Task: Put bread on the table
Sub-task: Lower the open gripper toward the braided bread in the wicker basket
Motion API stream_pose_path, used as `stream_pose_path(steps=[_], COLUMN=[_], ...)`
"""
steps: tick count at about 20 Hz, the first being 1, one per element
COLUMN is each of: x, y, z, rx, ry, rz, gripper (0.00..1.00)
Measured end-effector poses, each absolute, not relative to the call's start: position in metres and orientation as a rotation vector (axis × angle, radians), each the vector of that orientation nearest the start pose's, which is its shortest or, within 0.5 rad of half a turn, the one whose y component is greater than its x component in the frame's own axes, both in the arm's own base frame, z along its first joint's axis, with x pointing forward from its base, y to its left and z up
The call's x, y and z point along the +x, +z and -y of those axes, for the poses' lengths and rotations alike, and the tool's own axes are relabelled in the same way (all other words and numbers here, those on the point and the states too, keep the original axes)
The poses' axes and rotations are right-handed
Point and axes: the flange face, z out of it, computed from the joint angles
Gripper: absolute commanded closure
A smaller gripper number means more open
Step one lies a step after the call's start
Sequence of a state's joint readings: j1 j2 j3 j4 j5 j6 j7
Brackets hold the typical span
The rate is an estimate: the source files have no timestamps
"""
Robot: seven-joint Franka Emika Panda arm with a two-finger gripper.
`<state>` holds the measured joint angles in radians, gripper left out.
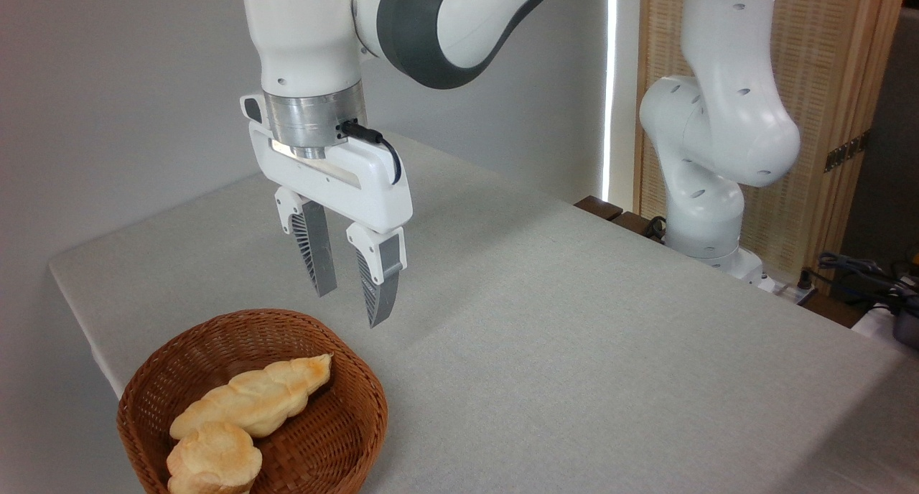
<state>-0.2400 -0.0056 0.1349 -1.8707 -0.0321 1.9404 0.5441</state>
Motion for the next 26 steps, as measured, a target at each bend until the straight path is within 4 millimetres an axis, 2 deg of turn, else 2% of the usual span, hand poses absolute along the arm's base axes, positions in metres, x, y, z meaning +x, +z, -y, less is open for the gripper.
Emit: stream_pose_path(steps=[20,22,26], x=[0.564,0.566,0.579], y=[0.525,0.528,0.536], z=[0.056,0.055,0.053], rx=[-2.997,-2.992,-2.959], ry=[-0.123,-0.153,-0.319], rz=[-0.978,-0.975,-0.953], gripper=[0.0,0.0,0.0])
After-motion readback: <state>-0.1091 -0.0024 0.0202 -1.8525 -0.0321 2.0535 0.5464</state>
